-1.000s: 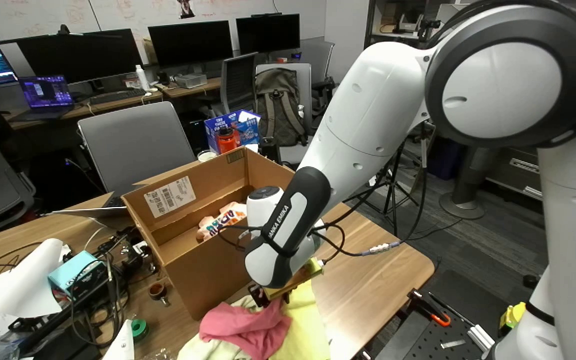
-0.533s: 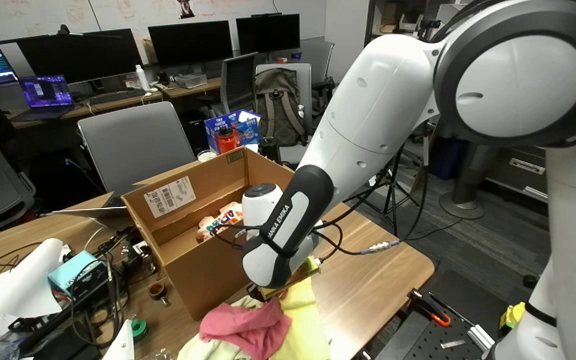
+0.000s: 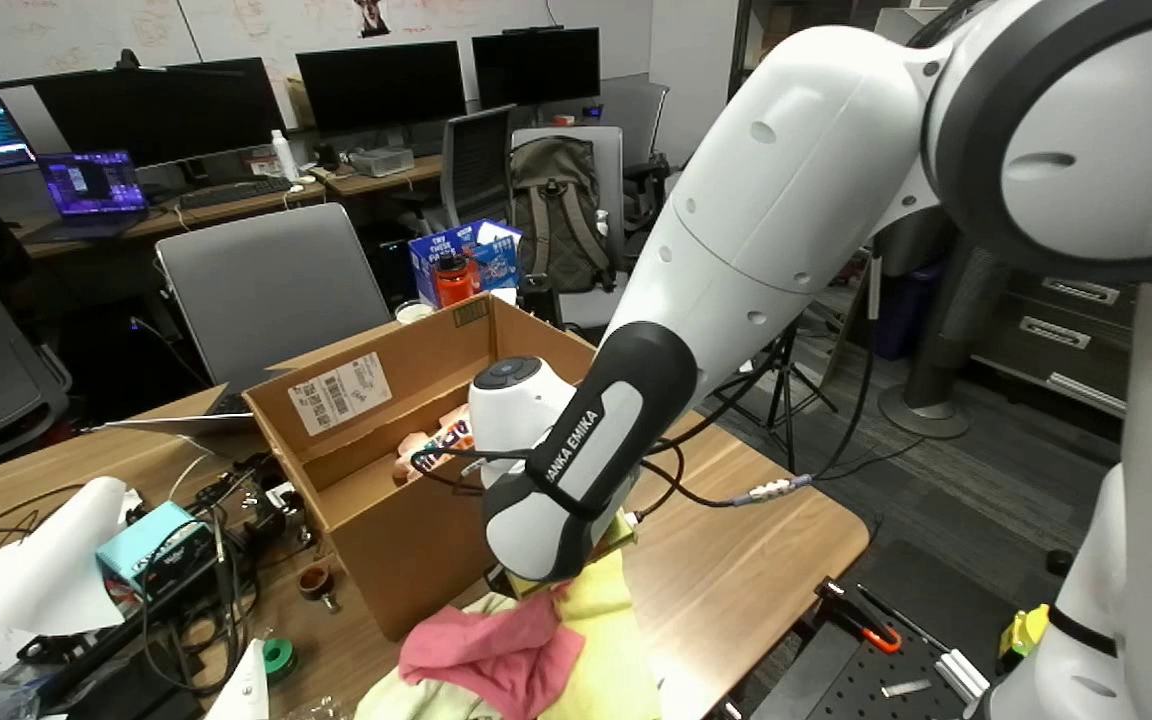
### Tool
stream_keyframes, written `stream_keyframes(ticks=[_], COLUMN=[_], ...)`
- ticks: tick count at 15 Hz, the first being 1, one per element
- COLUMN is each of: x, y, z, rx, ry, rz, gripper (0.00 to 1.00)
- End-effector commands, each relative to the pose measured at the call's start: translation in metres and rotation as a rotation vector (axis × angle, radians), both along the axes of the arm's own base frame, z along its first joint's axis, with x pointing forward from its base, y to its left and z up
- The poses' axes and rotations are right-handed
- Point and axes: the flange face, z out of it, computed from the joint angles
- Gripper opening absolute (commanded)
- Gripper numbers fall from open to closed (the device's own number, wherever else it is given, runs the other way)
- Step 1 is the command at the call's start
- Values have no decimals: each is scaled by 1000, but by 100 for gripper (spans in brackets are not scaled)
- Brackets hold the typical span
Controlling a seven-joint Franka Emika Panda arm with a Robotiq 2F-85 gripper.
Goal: Pick the cloths on the table and put them in the box
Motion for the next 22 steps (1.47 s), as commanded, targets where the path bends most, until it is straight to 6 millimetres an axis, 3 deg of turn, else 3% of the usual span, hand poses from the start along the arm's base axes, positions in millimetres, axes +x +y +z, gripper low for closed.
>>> stream_keyframes(ticks=[1,4,14,22], x=[-10,-9,7,16], y=[2,7,26,66], z=[33,64,214,314], rx=[-35,-61,-164,-160], ry=[-24,-44,-192,-354], rz=[-12,-9,-18,-18], gripper=[2,2,2,2])
